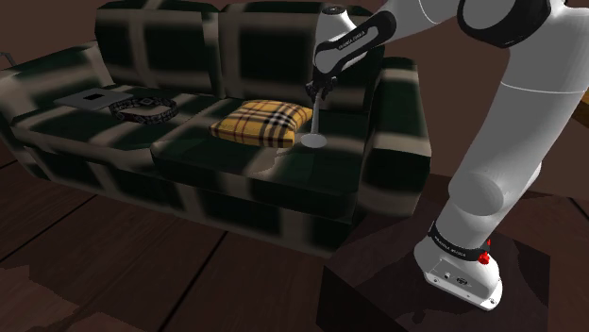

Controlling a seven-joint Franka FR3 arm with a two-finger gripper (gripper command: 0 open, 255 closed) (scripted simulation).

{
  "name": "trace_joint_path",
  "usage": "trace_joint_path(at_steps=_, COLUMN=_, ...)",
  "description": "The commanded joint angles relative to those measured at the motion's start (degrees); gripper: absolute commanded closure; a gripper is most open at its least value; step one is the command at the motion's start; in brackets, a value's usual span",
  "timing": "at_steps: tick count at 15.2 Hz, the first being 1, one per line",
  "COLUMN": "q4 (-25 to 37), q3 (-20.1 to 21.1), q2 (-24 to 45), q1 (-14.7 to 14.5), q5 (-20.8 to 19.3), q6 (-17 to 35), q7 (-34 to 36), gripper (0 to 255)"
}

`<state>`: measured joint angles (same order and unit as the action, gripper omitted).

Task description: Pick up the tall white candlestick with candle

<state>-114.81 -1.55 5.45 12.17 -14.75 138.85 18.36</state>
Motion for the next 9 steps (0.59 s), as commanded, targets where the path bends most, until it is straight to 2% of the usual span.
trace_joint_path(at_steps=1, q4=0.0, q3=0.0, q2=0.0, q1=0.0, q5=0.0, q6=0.0, q7=0.0, gripper=255)
trace_joint_path(at_steps=6, q4=0.0, q3=0.0, q2=0.1, q1=0.0, q5=0.0, q6=0.0, q7=0.0, gripper=255)
trace_joint_path(at_steps=9, q4=1.4, q3=0.1, q2=-0.7, q1=0.0, q5=0.5, q6=-2.1, q7=-0.6, gripper=255)
